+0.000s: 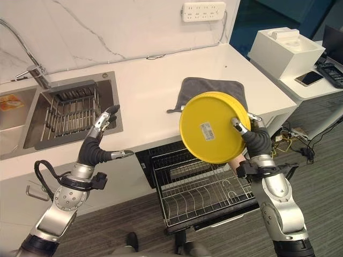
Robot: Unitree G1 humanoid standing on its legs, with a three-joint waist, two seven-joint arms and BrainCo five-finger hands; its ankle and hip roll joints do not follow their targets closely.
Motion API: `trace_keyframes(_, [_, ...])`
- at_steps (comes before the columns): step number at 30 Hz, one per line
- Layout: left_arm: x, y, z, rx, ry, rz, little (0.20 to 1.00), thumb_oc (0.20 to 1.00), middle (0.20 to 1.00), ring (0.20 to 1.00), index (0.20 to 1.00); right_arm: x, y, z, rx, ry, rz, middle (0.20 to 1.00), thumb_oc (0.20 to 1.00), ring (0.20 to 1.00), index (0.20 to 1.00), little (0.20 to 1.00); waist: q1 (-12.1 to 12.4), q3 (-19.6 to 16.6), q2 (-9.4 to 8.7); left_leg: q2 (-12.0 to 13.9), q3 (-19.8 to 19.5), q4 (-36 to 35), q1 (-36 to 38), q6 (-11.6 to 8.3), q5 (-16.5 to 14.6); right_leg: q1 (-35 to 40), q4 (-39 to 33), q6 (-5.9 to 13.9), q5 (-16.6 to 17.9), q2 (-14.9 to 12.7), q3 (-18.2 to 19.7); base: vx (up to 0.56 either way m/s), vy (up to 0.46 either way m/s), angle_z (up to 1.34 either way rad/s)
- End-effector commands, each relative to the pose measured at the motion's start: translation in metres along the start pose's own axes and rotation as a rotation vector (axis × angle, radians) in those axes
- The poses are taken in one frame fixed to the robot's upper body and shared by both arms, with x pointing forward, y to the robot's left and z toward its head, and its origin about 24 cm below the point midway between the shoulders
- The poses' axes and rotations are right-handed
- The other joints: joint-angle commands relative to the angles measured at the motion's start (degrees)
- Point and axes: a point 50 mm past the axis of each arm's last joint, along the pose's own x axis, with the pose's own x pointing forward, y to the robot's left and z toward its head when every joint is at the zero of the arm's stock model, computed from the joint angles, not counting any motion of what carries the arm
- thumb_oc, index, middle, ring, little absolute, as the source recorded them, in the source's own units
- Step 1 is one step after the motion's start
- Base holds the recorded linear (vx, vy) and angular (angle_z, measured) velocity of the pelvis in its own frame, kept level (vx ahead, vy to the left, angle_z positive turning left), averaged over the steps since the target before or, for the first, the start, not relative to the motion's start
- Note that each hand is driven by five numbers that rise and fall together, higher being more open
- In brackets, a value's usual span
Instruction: Place the dishes in the dishwasher.
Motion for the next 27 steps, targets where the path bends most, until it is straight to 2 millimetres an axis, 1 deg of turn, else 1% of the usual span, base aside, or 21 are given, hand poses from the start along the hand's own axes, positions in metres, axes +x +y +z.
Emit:
trace_keyframes(1, [-0.001, 0.017, 0.010, 0.057, -0.055, 0.052, 1.000, 1.000, 1.000, 1.000, 1.000, 0.003, 0.002, 0.046, -0.107, -0.262, 0.012, 0.200, 0.200, 0.200, 0.200, 0.200, 1.1, -2.4, -1.67, 0.0, 0.8, 0.3, 1.0, 0.62, 0.4, 2.5, 0.0, 8.47, -1.5, -10.1, -1.9, -0.02, 0.109, 0.13])
trace_keyframes(3, [-0.012, 0.026, 0.000, 0.071, 0.009, 0.078, 1.000, 1.000, 1.000, 1.000, 1.000, -0.001, -0.004, 0.046, -0.178, -0.256, -0.015, 0.200, 0.200, 0.200, 0.200, 0.200, 1.7, -2.3, -2.00, -0.6, 0.4, 0.3, 0.8, 1.06, 0.2, 2.4, 0.0, 8.87, -0.8, -10.7, -3.0, -0.02, 0.092, 0.17])
trace_keyframes(4, [-0.021, 0.031, -0.006, 0.083, 0.058, 0.084, 1.000, 1.000, 1.000, 1.000, 1.000, -0.004, -0.007, 0.045, -0.218, -0.249, -0.024, 0.200, 0.200, 0.200, 0.200, 0.200, 2.1, -2.4, -2.23, -0.8, 0.2, 0.3, 1.1, 1.21, -0.6, 2.6, 0.0, 9.22, -1.2, -10.9, -3.2, 0.01, 0.046, 0.18])
trace_keyframes(6, [-0.034, 0.038, -0.013, 0.058, 0.132, 0.142, 1.000, 1.000, 1.000, 1.000, 1.000, -0.008, -0.012, 0.047, -0.281, -0.252, -0.033, 0.200, 0.200, 0.200, 0.200, 0.200, 2.7, -2.2, -2.62, -1.1, 0.2, 0.3, 0.7, 1.57, -0.2, 2.1, 0.0, 9.27, -0.5, -11.2, -3.4, -0.05, 0.015, 0.15])
trace_keyframes(7, [-0.054, 0.047, -0.023, 0.048, 0.214, 0.221, 1.000, 1.000, 1.000, 1.000, 1.000, -0.013, -0.016, 0.047, -0.361, -0.258, -0.041, 0.200, 0.200, 0.200, 0.200, 0.200, 3.7, -1.9, -3.02, -1.2, -0.2, 0.3, 0.6, 1.74, -0.9, 2.1, 0.0, 9.49, -1.0, -11.3, -3.7, -0.07, -0.012, 0.11])
trace_keyframes(8, [-0.060, 0.049, -0.026, 0.040, 0.243, 0.247, 1.000, 1.000, 1.000, 1.000, 1.000, -0.014, -0.017, 0.048, -0.393, -0.260, -0.044, 0.200, 0.200, 0.200, 0.200, 0.200, 4.0, -1.9, -3.17, -1.3, -0.4, 0.3, 0.5, 1.82, -0.9, 2.1, 0.0, 9.48, -1.0, -11.3, -3.7, -0.04, -0.043, 0.07])
trace_keyframes(9, [-0.075, 0.052, -0.033, 0.055, 0.295, 0.277, 1.000, 1.000, 1.000, 1.000, 1.000, -0.017, -0.021, 0.049, -0.455, -0.262, -0.054, 0.200, 0.200, 0.200, 0.200, 0.200, 4.8, -1.6, -3.59, -1.3, -0.7, 0.3, 0.4, 1.94, -1.1, 2.2, 0.0, 9.48, -1.1, -11.2, -4.0, -0.04, -0.052, 0.02])
trace_keyframes(11, [-0.098, 0.056, -0.043, 0.089, 0.373, 0.325, 1.000, 1.000, 1.000, 1.000, 1.000, -0.022, -0.027, 0.050, -0.508, -0.256, -0.064, 0.200, 0.200, 0.200, 0.200, 0.200, 5.3, -1.5, -4.01, -1.2, -0.7, 0.3, 0.4, 2.02, -1.1, 2.3, 0.0, 9.40, -1.2, -11.1, -4.1, -0.03, -0.050, 0.05])
trace_keyframes(12, [-0.113, 0.058, -0.054, 0.094, 0.452, 0.368, 1.000, 1.000, 1.000, 1.000, 1.000, -0.024, -0.030, 0.050, -0.547, -0.257, -0.068, 0.200, 0.200, 0.200, 0.200, 0.200, 5.6, -1.7, -4.09, -1.1, -0.7, 0.3, 0.3, 2.02, -1.0, 2.3, 0.0, 9.34, -1.4, -11.0, -4.1, -0.02, -0.033, 0.06])
trace_keyframes(13, [-0.125, 0.058, -0.062, 0.092, 0.513, 0.400, 1.000, 1.000, 1.000, 1.000, 1.000, -0.024, -0.031, 0.050, -0.583, -0.263, -0.074, 0.200, 0.200, 0.200, 0.200, 0.200, 5.8, -1.7, -4.15, -1.0, -0.7, 0.3, 0.2, 2.01, -0.9, 2.4, 0.0, 9.31, -1.4, -10.9, -4.0, 0.00, 0.000, 0.00])
trace_keyframes(15, [-0.156, 0.056, -0.078, 0.102, 0.639, 0.448, 1.000, 1.000, 1.000, 1.000, 1.000, -0.026, -0.034, 0.051, -0.649, -0.272, -0.081, 0.200, 0.200, 0.200, 0.200, 0.200, 6.1, -1.9, -4.27, -0.9, -1.0, 0.3, 0.2, 1.99, -0.8, 2.4, 0.0, 9.21, -1.6, -10.7, -3.8, 0.00, -0.013, -0.02])
trace_keyframes(16, [-0.164, 0.055, -0.081, 0.102, 0.674, 0.467, 1.000, 1.000, 1.000, 1.000, 1.000, -0.027, -0.035, 0.051, -0.676, -0.275, -0.080, 0.200, 0.200, 0.200, 0.200, 0.200, 6.2, -1.9, -4.24, -0.9, -1.1, 0.3, 0.1, 1.98, -0.7, 2.4, 0.0, 9.18, -1.6, -10.6, -3.6, 0.00, 0.000, 0.00])
trace_keyframes(18, [-0.199, 0.052, -0.095, 0.088, 0.826, 0.557, 1.000, 1.000, 1.000, 1.000, 1.000, -0.027, -0.039, 0.053, -0.740, -0.276, -0.067, 0.200, 0.200, 0.200, 0.200, 0.200, 6.4, -2.0, -4.26, -0.7, -1.1, 0.3, 0.2, 1.91, -0.6, 2.5, 0.0, 9.21, -1.7, -10.5, -3.5, 0.00, 0.000, 0.00])
trace_keyframes(20, [-0.226, 0.048, -0.104, 0.058, 0.958, 0.652, 1.000, 1.000, 1.000, 1.000, 1.000, -0.027, -0.039, 0.053, -0.775, -0.266, -0.041, 0.200, 0.200, 0.200, 0.200, 0.200, 6.5, -2.1, -4.23, -0.7, -1.1, 0.3, 0.2, 1.92, -0.5, 2.6, 0.0, 9.15, -1.8, -10.4, -3.3, 0.00, 0.000, 0.00])
trace_keyframes(21, [-0.245, 0.044, -0.108, 0.040, 1.038, 0.720, 1.000, 1.000, 1.000, 1.000, 1.000, -0.028, -0.039, 0.051, -0.794, -0.257, -0.019, 0.200, 0.200, 0.200, 0.200, 0.200, 6.5, -2.2, -4.30, -0.7, -1.1, 0.3, 0.2, 1.89, -0.5, 2.6, 0.0, 9.17, -1.8, -10.4, -3.3, 0.02, -0.037, 0.00])
trace_keyframes(23, [-0.276, 0.037, -0.112, 0.036, 1.173, 0.845, 1.000, 1.000, 1.000, 1.000, 1.000, -0.032, -0.036, 0.051, -0.866, -0.239, 0.068, 0.200, 0.200, 0.200, 0.200, 0.200, 6.0, -2.5, -4.54, -0.7, -1.1, 0.3, 0.4, 1.87, -0.6, 2.7, 0.0, 9.18, -2.0, -10.3, -2.9, 0.04, -0.046, 0.00])
trace_keyframes(27, [-0.283, 0.036, -0.112, 0.045, 1.210, 0.872, 1.000, 1.000, 1.000, 1.000, 1.000, -0.036, -0.034, 0.051, -0.926, -0.213, 0.137, 0.200, 0.200, 0.200, 0.200, 0.200, 5.3, -2.4, -4.59, -0.6, -0.7, 0.3, 0.3, 1.73, -0.7, 2.5, 0.0, 9.35, -1.9, -10.3, -2.5, 0.01, -0.016, 0.04])
